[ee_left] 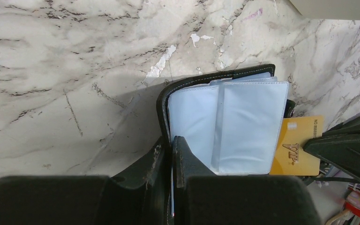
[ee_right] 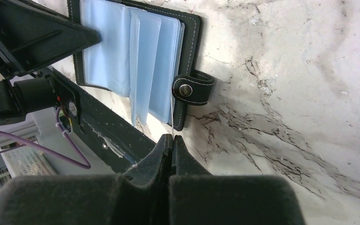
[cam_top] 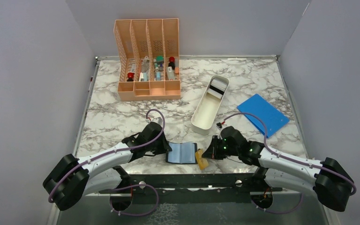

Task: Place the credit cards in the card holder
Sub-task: Insert the credit card into the card holder.

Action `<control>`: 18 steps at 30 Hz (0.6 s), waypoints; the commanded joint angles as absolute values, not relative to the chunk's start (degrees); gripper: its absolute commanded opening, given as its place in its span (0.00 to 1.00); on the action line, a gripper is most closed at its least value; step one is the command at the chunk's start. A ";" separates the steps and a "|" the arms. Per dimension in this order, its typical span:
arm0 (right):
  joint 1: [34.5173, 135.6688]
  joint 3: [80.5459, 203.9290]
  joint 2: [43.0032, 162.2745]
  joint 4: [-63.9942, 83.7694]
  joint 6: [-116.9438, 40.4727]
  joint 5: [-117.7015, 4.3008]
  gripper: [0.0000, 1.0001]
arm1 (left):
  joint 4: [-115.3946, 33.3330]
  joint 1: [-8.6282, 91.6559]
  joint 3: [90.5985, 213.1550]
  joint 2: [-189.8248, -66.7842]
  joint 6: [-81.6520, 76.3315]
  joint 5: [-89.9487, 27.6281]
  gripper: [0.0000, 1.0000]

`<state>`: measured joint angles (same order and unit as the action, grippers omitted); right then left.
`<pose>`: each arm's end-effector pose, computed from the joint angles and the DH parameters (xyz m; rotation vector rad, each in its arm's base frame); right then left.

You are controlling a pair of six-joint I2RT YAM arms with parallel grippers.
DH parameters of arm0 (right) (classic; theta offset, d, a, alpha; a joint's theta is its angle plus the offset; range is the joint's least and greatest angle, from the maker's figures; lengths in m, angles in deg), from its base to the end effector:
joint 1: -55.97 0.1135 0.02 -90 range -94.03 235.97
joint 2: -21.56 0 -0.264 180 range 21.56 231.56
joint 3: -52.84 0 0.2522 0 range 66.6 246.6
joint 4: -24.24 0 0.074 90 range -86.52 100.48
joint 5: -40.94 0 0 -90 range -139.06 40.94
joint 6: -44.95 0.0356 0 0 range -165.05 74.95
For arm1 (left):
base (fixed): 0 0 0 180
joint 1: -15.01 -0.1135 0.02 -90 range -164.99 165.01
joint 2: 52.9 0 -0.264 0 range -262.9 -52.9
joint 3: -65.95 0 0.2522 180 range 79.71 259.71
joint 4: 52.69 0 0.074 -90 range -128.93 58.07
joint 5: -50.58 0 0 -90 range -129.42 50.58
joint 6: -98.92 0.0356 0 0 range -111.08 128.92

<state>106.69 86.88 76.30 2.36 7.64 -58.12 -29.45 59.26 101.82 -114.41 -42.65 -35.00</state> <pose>0.1121 0.1459 0.1661 -0.0451 2.5641 1.0092 0.1366 -0.1369 0.1539 -0.1286 2.6007 -0.7920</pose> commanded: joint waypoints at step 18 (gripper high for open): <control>107.03 86.88 78.30 3.98 8.34 -53.73 0.01 | -29.09 59.13 102.40 -114.35 -41.88 -35.41 0.12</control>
